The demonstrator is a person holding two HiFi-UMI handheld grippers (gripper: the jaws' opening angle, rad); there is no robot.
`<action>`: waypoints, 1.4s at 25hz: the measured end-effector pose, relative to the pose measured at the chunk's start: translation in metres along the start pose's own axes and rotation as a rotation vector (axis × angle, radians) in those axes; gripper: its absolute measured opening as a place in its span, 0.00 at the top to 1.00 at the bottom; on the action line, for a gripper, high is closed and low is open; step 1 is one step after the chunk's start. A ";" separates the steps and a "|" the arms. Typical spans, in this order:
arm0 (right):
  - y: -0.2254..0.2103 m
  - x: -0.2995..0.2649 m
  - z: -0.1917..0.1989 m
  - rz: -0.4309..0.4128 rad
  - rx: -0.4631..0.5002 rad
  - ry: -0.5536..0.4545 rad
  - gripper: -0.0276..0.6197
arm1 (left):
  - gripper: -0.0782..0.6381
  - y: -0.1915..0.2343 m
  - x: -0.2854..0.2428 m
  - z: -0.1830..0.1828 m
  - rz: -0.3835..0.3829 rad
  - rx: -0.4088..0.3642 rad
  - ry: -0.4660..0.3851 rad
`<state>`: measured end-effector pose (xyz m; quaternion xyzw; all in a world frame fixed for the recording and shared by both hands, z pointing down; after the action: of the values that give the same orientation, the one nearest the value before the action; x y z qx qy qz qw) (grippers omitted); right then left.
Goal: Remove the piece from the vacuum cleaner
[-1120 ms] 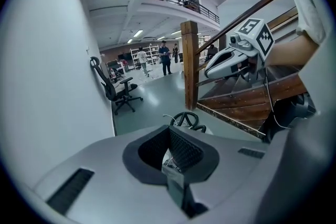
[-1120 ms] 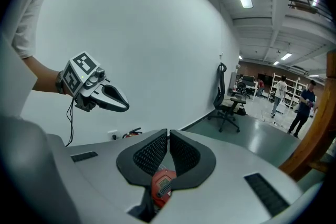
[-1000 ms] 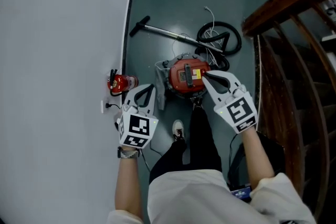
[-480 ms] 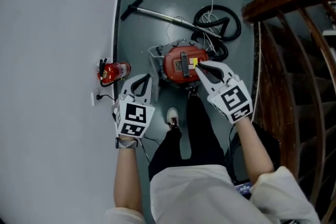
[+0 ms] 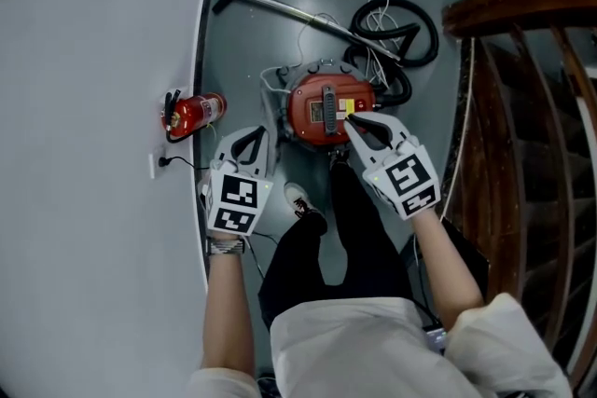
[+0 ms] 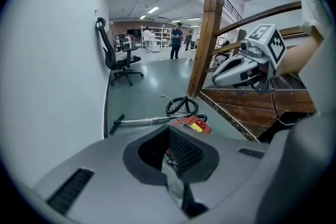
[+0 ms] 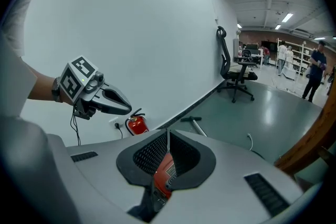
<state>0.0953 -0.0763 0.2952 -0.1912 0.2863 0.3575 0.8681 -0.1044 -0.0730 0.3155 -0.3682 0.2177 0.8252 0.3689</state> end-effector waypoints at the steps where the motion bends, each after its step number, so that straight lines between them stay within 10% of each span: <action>1: 0.000 -0.004 0.006 -0.006 0.002 0.007 0.91 | 0.89 0.000 -0.005 0.004 -0.004 0.013 0.001; 28: -0.028 -0.090 0.126 -0.077 -0.134 0.058 0.90 | 0.79 0.006 -0.125 0.120 -0.045 0.229 0.029; 35: -0.030 -0.108 0.146 -0.091 -0.172 0.094 0.75 | 0.77 0.007 -0.149 0.139 -0.047 0.245 0.075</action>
<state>0.1076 -0.0732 0.4788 -0.2942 0.2860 0.3316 0.8495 -0.1034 -0.0564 0.5191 -0.3558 0.3221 0.7692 0.4219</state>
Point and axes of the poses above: the fingertips, and each gripper's own axes: x backward along the fingers, y to its left, z out of its underside, the point moved 5 cm from there along x, backward along the fingers, and after that the axes turned 3 degrees about x, right-handed, at the moved point
